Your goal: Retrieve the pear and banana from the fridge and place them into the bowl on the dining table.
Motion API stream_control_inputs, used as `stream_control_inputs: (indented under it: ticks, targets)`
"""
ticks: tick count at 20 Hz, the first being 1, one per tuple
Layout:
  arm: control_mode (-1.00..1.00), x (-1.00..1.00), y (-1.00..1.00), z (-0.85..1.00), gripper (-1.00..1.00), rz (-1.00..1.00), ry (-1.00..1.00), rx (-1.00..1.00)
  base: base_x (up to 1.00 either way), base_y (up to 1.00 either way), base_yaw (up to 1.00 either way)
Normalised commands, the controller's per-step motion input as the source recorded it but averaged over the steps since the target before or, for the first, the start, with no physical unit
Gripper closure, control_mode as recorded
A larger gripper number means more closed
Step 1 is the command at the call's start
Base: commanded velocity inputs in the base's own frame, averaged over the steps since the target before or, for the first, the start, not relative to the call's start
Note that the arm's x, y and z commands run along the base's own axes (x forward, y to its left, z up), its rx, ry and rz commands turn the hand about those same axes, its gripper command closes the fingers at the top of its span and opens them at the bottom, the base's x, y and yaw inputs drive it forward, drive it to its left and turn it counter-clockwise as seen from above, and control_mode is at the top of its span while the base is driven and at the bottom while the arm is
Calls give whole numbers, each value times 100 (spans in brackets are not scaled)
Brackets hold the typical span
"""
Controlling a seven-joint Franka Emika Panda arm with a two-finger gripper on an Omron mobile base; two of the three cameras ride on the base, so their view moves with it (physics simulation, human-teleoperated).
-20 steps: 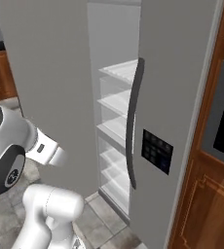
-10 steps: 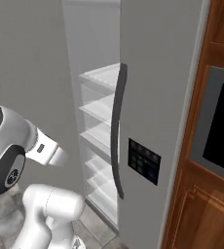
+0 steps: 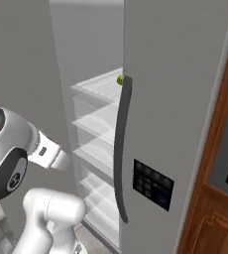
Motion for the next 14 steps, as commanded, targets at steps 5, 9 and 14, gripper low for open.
stream_control_inputs:
  ticks: [5,9,14]
  targets:
    - [100,0,0,0,-100,0,0,0,48,68,-25]
    - [100,0,0,0,-100,0,0,0,50,43,-26]
    - [100,0,0,0,-100,0,0,0,52,0,-22]
